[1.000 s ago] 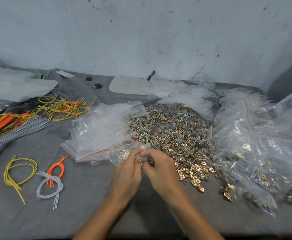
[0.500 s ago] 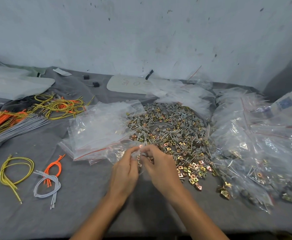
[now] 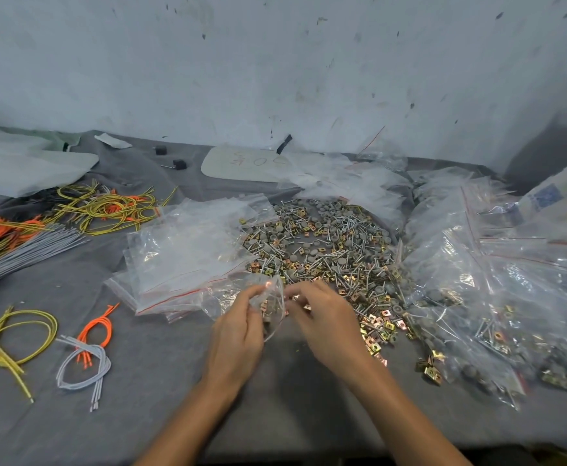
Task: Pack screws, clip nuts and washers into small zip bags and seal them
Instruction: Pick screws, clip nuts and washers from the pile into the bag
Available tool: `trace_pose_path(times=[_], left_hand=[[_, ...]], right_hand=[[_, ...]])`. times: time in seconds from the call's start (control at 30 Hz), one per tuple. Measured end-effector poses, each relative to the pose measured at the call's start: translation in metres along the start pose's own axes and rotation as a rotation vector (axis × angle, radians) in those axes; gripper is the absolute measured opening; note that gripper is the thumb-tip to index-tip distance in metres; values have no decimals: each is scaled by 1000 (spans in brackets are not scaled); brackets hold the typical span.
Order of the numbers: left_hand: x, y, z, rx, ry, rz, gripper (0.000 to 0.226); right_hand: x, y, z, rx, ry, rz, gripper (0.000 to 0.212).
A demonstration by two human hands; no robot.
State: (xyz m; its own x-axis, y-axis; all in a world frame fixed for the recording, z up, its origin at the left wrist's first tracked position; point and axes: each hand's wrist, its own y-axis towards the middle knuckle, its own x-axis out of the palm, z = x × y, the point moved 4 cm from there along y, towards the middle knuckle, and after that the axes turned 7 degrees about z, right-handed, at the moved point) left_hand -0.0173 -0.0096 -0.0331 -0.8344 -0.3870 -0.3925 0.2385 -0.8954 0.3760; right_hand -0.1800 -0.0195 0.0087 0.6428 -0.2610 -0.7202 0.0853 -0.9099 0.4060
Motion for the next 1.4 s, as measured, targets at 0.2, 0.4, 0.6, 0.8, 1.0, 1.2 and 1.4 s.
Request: trace_pose_path(times=[0.2, 0.4, 0.6, 0.8, 1.0, 1.2, 1.4], left_hand=[[0, -1, 0, 25, 9, -13, 39], [0, -1, -2, 17, 6, -27, 39], [1, -1, -2, 26, -3, -38, 38], [1, -1, -2, 11, -10, -35, 38], [1, -2, -1, 27, -1, -43, 38], [2, -1, -2, 25, 6, -34, 39], [2, 0, -4, 39, 16, -36, 37]], right_hand=[[-35, 57, 70, 156, -207, -6, 13], [-31, 106, 109, 210, -376, -91, 10], [-22, 115, 113, 181, -495, -181, 14], [-22, 116, 108, 145, -488, -225, 11], [-24, 120, 97, 143, -287, -144, 13], [-2, 144, 90, 96, -381, -238, 22], [16, 160, 83, 40, -499, -280, 25]])
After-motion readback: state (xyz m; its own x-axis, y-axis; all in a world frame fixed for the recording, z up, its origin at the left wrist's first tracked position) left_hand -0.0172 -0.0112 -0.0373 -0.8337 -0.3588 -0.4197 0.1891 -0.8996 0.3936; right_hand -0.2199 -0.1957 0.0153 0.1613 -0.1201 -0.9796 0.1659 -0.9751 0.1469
